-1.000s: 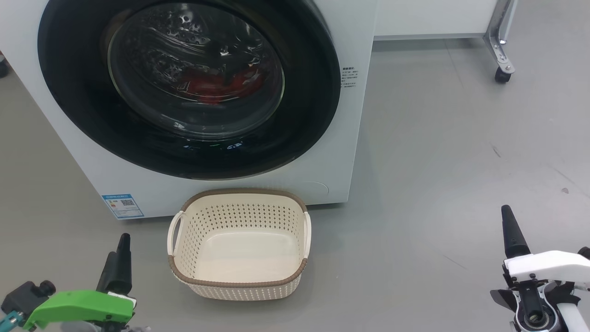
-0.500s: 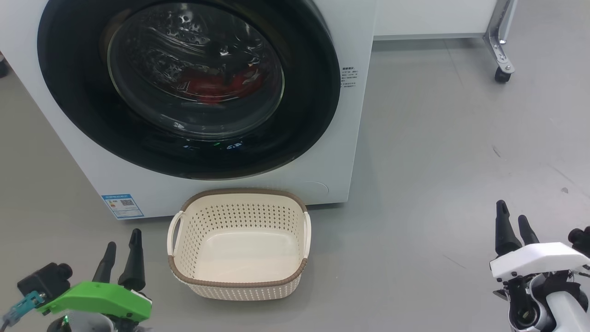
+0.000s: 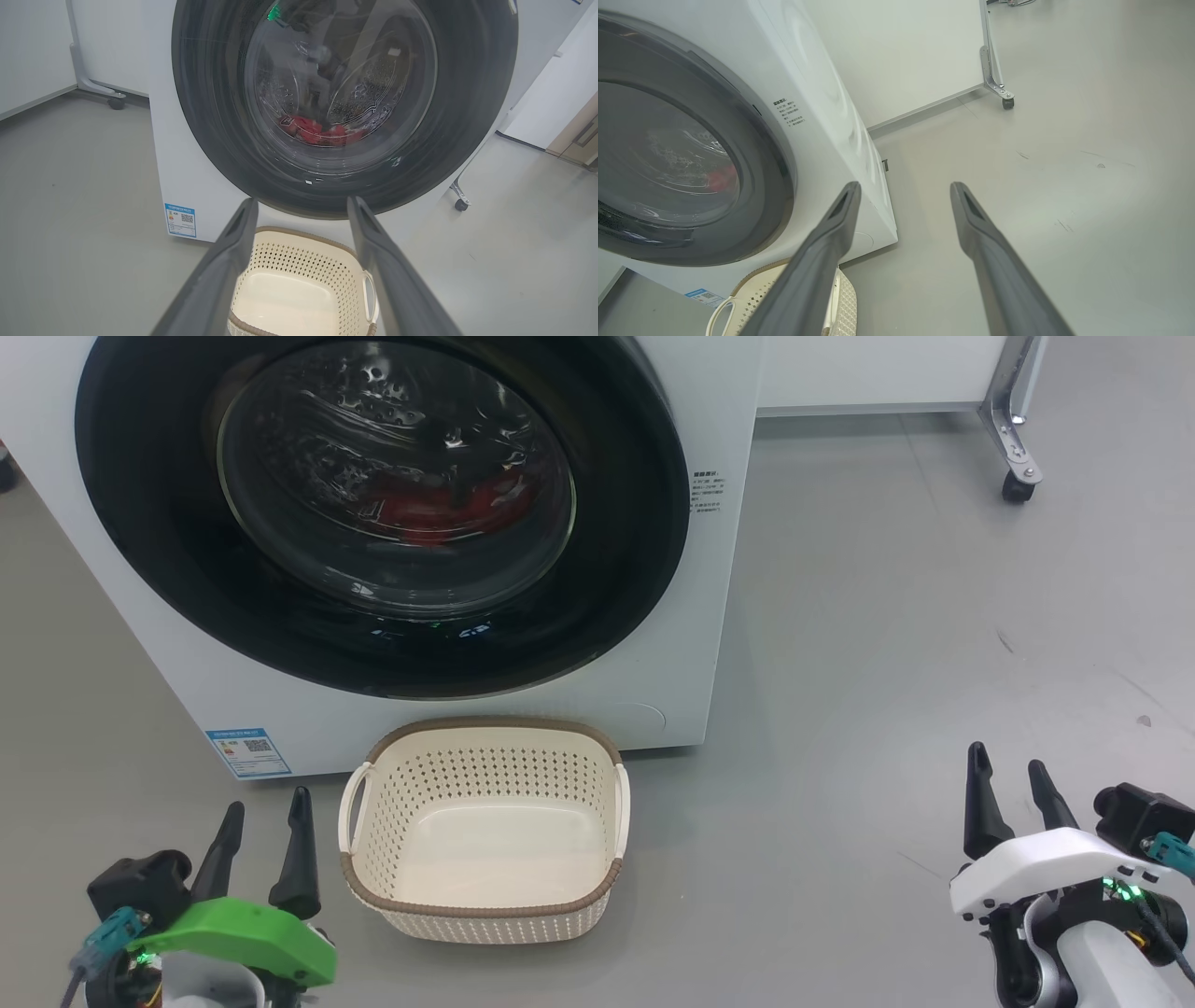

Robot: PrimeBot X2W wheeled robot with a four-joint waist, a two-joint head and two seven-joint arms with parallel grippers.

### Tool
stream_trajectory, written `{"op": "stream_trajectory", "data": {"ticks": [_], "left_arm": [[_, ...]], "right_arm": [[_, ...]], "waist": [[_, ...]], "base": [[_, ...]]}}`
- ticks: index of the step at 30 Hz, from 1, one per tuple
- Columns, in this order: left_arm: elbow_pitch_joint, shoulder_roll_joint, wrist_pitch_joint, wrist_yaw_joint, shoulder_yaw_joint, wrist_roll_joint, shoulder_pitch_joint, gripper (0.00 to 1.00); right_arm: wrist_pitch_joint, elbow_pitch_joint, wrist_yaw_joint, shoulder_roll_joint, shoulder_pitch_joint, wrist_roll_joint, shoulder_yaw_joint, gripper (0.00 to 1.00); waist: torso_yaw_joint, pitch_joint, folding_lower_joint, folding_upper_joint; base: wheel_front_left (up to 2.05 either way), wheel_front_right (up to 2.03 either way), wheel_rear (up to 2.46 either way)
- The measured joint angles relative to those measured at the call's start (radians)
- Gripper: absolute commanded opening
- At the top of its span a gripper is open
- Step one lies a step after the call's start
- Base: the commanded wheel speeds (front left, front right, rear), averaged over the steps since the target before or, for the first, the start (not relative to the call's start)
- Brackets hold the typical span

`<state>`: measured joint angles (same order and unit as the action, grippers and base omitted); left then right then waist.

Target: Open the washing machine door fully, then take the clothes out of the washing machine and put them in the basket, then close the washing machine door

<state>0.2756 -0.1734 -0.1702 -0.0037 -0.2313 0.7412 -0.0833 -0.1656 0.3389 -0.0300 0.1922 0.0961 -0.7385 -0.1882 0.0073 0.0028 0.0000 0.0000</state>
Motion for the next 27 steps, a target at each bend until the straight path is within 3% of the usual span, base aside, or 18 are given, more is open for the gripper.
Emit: {"op": "stream_trajectory", "data": {"ticks": [16, 27], "left_arm": [[0.0, 0.003, -0.057, 0.038, -0.033, -0.219, 0.0, 1.0], [0.018, 0.021, -0.081, 0.052, -0.039, -0.303, 0.001, 1.0]], "right_arm": [[-0.056, 0.022, -0.045, 0.0, 0.0, 0.212, -0.071, 1.0], [-0.082, 0.022, -0.071, -0.011, 0.0, 0.312, -0.093, 1.0]], "waist": [[-0.003, 0.0, 0.0, 0.0], [-0.005, -0.002, 0.0, 0.0]], "base": [[0.0, 0.0, 0.0], [0.0, 0.0, 0.0]]}}
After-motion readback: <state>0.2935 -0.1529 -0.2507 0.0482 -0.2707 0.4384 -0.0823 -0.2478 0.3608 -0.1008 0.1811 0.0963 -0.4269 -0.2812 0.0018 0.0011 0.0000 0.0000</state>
